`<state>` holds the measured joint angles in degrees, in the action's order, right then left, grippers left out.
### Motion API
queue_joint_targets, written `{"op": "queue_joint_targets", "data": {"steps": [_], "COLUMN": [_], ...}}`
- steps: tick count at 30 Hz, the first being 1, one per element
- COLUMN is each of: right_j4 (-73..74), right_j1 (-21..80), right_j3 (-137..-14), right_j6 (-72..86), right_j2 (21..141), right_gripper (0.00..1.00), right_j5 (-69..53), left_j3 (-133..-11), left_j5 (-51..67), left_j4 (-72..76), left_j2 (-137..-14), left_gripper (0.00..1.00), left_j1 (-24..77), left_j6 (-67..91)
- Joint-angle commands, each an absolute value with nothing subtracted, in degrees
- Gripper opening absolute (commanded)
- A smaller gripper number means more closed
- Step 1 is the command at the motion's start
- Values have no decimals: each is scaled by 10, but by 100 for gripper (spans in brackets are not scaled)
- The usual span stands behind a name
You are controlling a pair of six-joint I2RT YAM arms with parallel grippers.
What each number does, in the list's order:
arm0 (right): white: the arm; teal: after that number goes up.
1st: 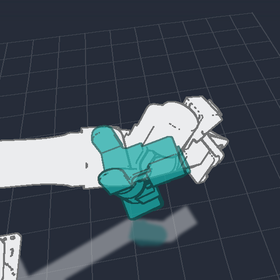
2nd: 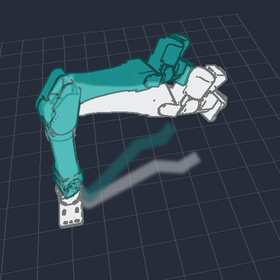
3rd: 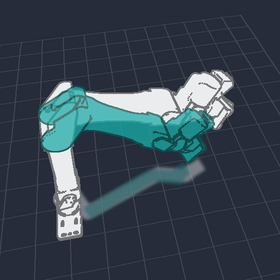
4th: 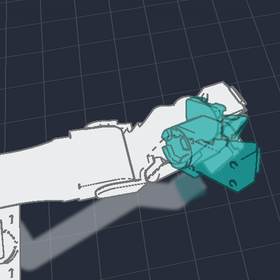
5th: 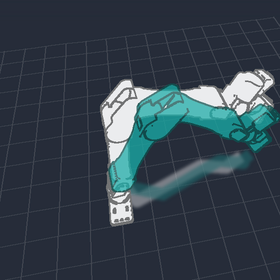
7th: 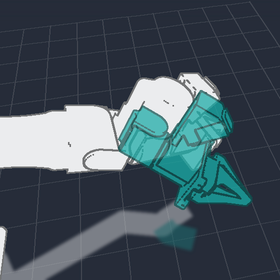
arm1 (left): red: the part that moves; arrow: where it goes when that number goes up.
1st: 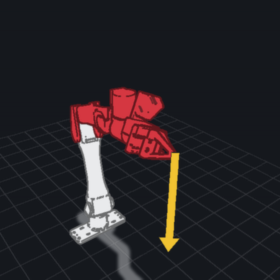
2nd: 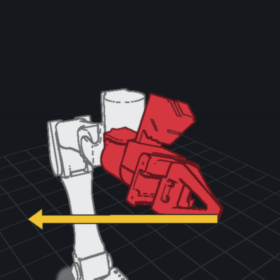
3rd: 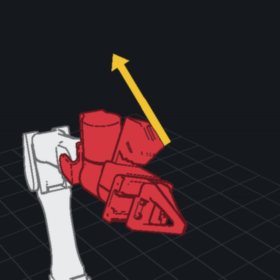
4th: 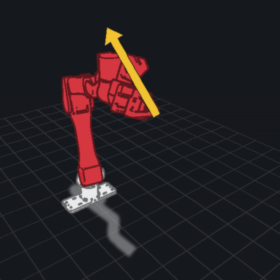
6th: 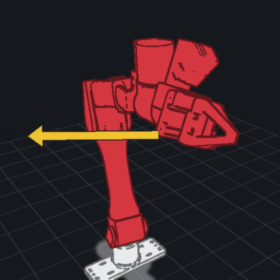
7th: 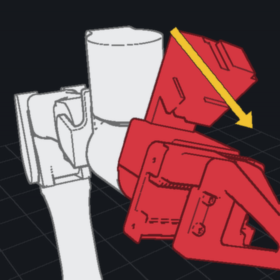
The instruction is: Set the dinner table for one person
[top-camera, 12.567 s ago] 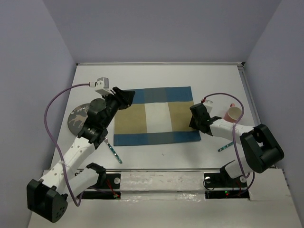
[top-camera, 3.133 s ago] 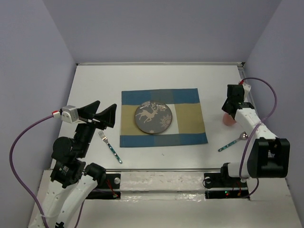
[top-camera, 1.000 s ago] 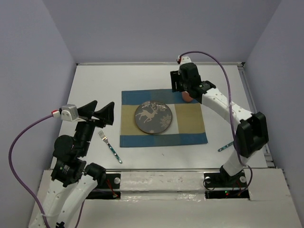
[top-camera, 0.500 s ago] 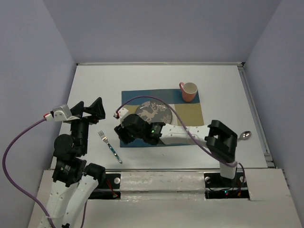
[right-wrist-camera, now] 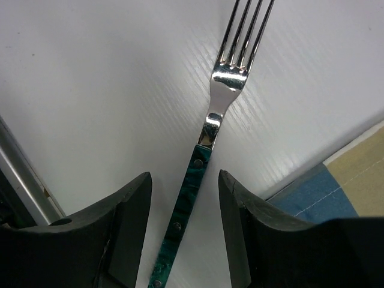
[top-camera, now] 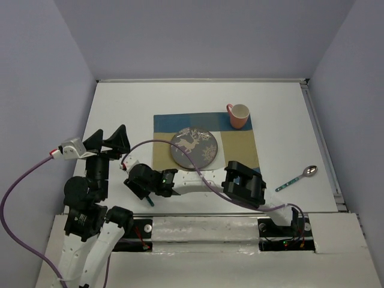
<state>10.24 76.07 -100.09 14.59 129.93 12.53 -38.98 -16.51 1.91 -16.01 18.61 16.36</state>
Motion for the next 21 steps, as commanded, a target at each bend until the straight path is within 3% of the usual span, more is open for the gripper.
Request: {"op": "queue_joint_targets", "data": {"steps": [1,4,6,11,14,21], "right_j4": [145,163,168,179,183,178], "right_j1": [774,780,786,791,791,771], "right_j3": [-1059,-1081,-1088,-1113,-1122,-1122], "right_j6": [146,146,150,150,163,267], "right_j2": [1326,1349,1361,1382,1385,1326], "right_gripper": [53,48,37,29,0,0], "right_j5": [175,193,197,220,241,337], "left_j3": [-395,-395,-395,-395,-396,-404], "left_j5": [-149,-142,-140,-140,-140,-141], "left_j4": [59,60,62,62,64,72], "left_j2": [-141,-135,-131,-123,-118,-118], "left_gripper": [99,99,99,99,99,99], "left_j1": [183,184,186,190,192,192], "left_j6": [163,164,163,163,163,155]}}
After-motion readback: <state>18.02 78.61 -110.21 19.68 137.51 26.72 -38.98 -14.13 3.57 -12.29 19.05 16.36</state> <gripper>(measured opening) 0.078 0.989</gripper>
